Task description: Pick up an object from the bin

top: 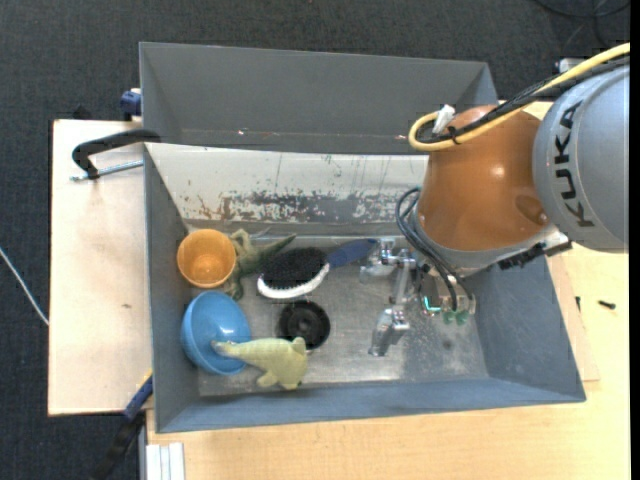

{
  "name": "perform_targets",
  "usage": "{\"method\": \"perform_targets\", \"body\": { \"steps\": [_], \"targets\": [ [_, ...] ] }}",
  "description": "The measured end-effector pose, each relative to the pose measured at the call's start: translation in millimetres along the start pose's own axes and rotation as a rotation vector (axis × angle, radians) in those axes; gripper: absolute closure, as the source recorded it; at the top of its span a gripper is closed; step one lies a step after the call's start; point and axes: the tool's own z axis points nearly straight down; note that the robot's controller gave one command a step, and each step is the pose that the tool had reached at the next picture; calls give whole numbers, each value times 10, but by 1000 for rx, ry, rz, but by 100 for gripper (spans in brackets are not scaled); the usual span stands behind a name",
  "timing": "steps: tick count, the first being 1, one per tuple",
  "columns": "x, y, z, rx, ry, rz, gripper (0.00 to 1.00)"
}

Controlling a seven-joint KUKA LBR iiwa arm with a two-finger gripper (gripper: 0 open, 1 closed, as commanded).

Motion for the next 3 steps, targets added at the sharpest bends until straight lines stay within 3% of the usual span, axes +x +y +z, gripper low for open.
{"method": "perform_targets", "body": {
  "steps": [1, 2, 3],
  "targets": [
    [-195, 617, 949, -1, -6, -239, 0],
    [-202, 604, 925, 0, -8, -236, 100],
    [-322, 650, -353, -1, -22, -195, 100]
  ]
}}
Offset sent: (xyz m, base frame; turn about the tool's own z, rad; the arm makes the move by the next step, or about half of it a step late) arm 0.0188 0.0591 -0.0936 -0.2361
